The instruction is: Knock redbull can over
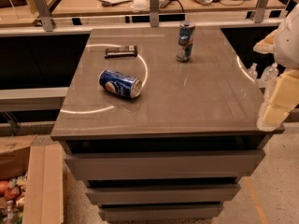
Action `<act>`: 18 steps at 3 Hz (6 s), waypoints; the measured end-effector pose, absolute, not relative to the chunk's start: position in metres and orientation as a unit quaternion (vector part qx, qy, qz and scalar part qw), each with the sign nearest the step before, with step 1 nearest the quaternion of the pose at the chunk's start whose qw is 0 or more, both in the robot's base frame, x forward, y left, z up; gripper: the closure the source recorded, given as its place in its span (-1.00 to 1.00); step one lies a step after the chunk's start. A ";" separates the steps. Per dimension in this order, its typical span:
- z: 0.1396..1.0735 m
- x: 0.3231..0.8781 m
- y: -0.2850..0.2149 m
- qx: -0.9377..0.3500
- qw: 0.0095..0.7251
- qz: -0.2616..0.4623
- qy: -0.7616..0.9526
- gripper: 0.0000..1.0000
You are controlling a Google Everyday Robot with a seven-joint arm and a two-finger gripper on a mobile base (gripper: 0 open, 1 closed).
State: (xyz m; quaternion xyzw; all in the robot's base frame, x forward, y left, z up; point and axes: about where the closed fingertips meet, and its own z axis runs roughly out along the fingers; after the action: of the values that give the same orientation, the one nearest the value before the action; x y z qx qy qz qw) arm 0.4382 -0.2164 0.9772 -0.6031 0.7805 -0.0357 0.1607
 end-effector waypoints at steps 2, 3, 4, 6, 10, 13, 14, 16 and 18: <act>0.978 0.442 -0.218 -0.588 0.195 -0.023 0.785 -1.00; 0.978 0.457 -0.235 -0.532 0.287 0.012 0.797 -1.00; 0.978 0.474 -0.254 -0.482 0.383 0.037 0.787 -1.00; 0.999 0.548 -0.294 -0.333 0.597 0.070 0.726 -1.00; 1.000 0.624 -0.319 -0.193 0.684 0.100 0.696 -1.00; 0.942 0.717 -0.281 -0.127 0.694 0.077 0.704 -0.17; 0.931 0.752 -0.273 -0.118 0.699 0.066 0.702 0.30; 0.931 0.819 -0.256 -0.126 0.707 0.058 0.693 1.00; 0.932 0.843 -0.198 -0.166 0.698 0.113 0.688 1.00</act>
Offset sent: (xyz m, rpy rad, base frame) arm 0.0190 -0.0136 0.0050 0.2954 -0.1517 -0.1029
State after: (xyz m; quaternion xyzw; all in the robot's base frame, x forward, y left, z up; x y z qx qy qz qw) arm 0.8433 -0.1982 0.9325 -0.1656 0.6877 0.1129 0.6978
